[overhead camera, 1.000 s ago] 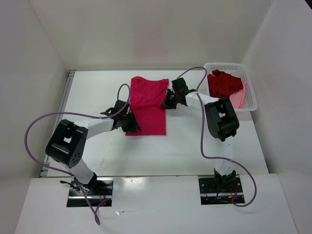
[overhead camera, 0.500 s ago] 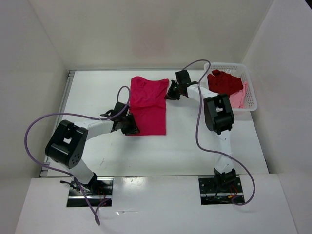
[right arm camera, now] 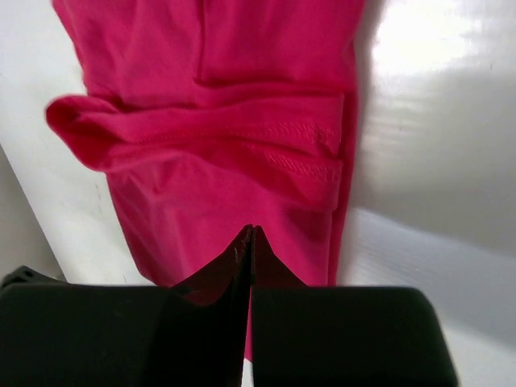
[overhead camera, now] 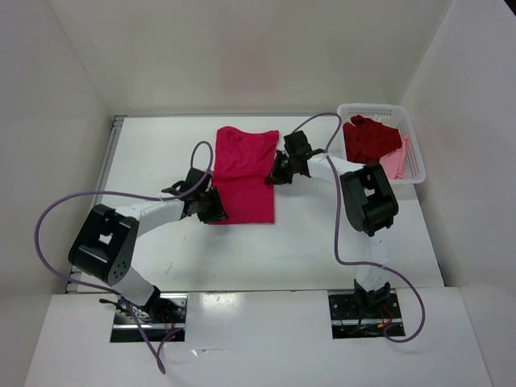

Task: Fold and stack the t-shirts
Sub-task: Fold the folded rectangular tshirt in 1/3 of the way

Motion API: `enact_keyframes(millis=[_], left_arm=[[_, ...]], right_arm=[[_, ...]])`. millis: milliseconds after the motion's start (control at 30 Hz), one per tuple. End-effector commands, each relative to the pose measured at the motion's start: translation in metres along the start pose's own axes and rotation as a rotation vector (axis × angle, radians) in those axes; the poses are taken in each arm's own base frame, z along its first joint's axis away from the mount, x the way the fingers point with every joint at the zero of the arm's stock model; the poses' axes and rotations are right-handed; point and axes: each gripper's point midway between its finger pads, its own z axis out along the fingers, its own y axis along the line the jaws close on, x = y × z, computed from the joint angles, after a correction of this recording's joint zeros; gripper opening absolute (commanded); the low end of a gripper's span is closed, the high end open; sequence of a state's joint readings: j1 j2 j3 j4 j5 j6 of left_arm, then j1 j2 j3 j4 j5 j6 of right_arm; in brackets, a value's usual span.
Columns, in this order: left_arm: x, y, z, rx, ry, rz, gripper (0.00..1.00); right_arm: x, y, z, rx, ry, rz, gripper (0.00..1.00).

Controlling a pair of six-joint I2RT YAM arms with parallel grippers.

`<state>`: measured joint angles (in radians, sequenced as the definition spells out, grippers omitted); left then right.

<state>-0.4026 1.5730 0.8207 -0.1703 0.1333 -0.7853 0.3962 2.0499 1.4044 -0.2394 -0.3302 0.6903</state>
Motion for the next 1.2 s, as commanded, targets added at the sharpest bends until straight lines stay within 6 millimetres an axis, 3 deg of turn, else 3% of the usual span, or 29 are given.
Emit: enact_keyframes(millis=[0, 67, 167, 233, 267, 300, 367, 400, 467, 567, 733, 767, 867, 900, 967, 1000, 1067, 1100, 1133, 1167], left_arm=[[-0.01, -0.004, -0.013, 0.017, -0.046, 0.012, 0.37], [-0.005, 0.005, -0.011, -0.001, -0.035, 0.0, 0.37], [-0.003, 0.012, -0.008, -0.016, -0.024, -0.011, 0.38], [-0.004, 0.014, -0.008, -0.027, -0.032, -0.011, 0.38], [-0.003, 0.018, -0.005, -0.042, -0.031, -0.012, 0.38], [-0.002, 0.023, -0.004, -0.052, -0.027, -0.022, 0.38], [0.0, 0.025, -0.002, -0.058, -0.02, -0.023, 0.38], [0.0, 0.025, -0.002, -0.058, -0.02, -0.023, 0.38], [-0.002, 0.024, -0.004, -0.059, -0.019, -0.023, 0.38], [-0.015, 0.013, -0.014, -0.049, -0.045, 0.001, 0.38], [-0.067, -0.029, -0.034, 0.036, -0.159, 0.015, 0.38], [-0.075, -0.029, -0.028, 0.033, -0.165, 0.008, 0.38], [-0.099, -0.035, -0.015, 0.046, -0.177, -0.009, 0.38], [-0.104, -0.035, -0.013, 0.056, -0.176, -0.015, 0.38], [-0.102, -0.034, -0.011, 0.072, -0.152, -0.023, 0.38], [-0.097, -0.031, -0.013, 0.07, -0.148, -0.034, 0.38], [-0.09, -0.027, -0.025, 0.089, -0.15, -0.041, 0.38], [-0.085, -0.018, -0.028, 0.089, -0.139, -0.068, 0.38], [-0.062, 0.0, -0.024, 0.065, -0.091, -0.098, 0.38], [-0.052, 0.003, -0.03, 0.068, -0.077, -0.1, 0.38]], right_arm=[[0.0, 0.002, 0.0, -0.026, -0.005, -0.006, 0.02], [0.004, -0.006, 0.012, -0.012, 0.024, -0.006, 0.02], [-0.007, -0.007, 0.024, 0.004, 0.013, -0.014, 0.02], [-0.024, -0.007, 0.033, 0.006, -0.015, -0.012, 0.02], [-0.038, -0.014, 0.033, 0.016, -0.041, 0.003, 0.02], [-0.058, -0.006, 0.031, 0.001, -0.082, -0.004, 0.02], [-0.066, -0.017, 0.041, 0.018, -0.077, 0.005, 0.02], [-0.081, -0.013, 0.039, 0.014, -0.095, 0.009, 0.02], [-0.084, -0.011, 0.044, 0.01, -0.081, -0.001, 0.02], [-0.085, -0.008, 0.045, -0.004, -0.076, -0.003, 0.02], [-0.083, -0.008, 0.046, -0.011, -0.07, -0.003, 0.02], [-0.079, -0.012, 0.047, -0.004, -0.061, 0.001, 0.02], [-0.08, -0.009, 0.033, 0.007, -0.085, -0.003, 0.02], [-0.089, -0.004, 0.017, 0.006, -0.121, 0.004, 0.02], [-0.094, 0.007, -0.001, -0.014, -0.159, 0.015, 0.02], [-0.091, 0.012, -0.02, -0.014, -0.188, 0.026, 0.05], [-0.084, 0.016, -0.038, -0.029, -0.212, 0.084, 0.08], [-0.064, 0.001, -0.038, -0.015, -0.193, 0.117, 0.11], [-0.059, 0.011, -0.055, -0.033, -0.217, 0.119, 0.13], [-0.051, 0.004, -0.058, -0.012, -0.218, 0.154, 0.16]])
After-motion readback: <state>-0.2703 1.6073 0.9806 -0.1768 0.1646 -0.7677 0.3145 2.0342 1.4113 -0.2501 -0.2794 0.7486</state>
